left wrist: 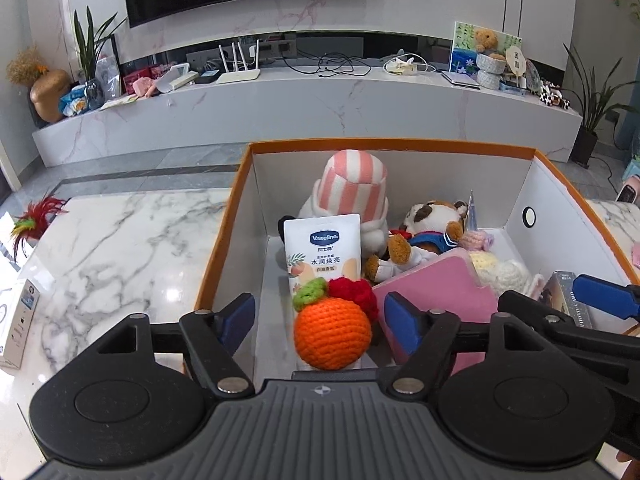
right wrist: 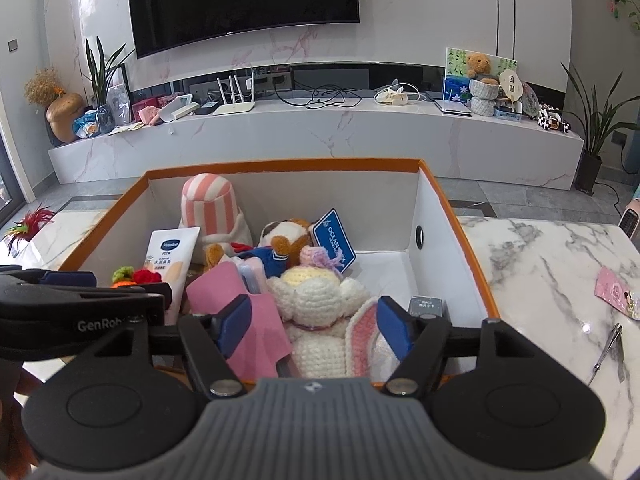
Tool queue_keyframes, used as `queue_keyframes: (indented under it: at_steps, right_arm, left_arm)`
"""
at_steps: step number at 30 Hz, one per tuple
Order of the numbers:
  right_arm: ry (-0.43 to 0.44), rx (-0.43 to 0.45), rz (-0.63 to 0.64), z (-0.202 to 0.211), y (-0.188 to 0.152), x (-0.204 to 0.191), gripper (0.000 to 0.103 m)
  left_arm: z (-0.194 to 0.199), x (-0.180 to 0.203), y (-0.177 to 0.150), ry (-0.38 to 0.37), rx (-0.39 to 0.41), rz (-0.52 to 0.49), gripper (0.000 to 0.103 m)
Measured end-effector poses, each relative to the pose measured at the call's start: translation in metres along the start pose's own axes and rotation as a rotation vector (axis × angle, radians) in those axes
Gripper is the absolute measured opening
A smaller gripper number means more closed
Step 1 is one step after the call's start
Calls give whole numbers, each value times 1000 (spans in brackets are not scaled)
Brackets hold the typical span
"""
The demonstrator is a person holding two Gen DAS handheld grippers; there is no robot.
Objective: Organize objects
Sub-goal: 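Lower fruit into box and open left tool while right tool releases tape measure, then raise both open tools out of the orange box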
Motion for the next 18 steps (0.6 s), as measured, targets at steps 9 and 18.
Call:
queue_keyframes:
  at_steps: [9,18]
  right_arm:
    - [-10,13,10,11,2,1,73]
    - [-35,34,3,30,4,10,76]
  left_arm:
    - [11,-1,1,2,12,-6,89]
    - [29,6,1,4,16,-1,89]
Point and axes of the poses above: each gripper's, at about its wrist camera, not at the fingertips, and z roughly against the way its jaws point, x to its right, y to its top, the point moved 10 cm from there along -z, roughly the way its jaws point, and after that the axes turned 2 degrees about -z, right-handed, at the moved point
